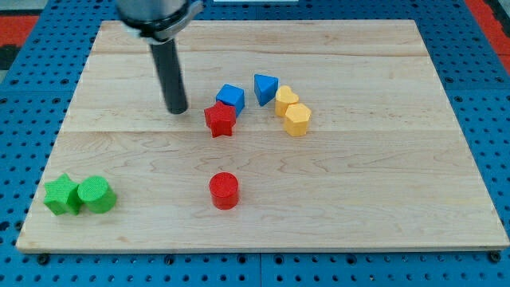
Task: Push the red circle below yellow hexagon
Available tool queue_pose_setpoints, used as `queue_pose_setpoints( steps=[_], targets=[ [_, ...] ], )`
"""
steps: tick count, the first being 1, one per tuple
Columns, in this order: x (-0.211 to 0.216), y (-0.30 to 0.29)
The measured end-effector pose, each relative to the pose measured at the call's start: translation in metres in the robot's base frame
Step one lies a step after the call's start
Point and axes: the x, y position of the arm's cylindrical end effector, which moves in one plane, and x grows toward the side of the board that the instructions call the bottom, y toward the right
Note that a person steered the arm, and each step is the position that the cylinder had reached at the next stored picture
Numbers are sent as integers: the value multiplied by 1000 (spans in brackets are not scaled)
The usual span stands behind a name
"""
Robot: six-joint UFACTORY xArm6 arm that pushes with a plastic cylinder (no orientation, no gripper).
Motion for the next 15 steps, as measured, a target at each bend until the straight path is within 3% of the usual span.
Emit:
queue_pose_setpoints(
  steps=[1, 3, 5, 6, 7, 8, 10, 12, 13, 15],
  targets=[
    [36, -1],
    [66, 36],
    [62, 67],
    [77, 21],
    [119, -10],
    [146, 21],
    [116, 137],
    [162, 151],
    [168, 193],
    [116, 202]
  ],
)
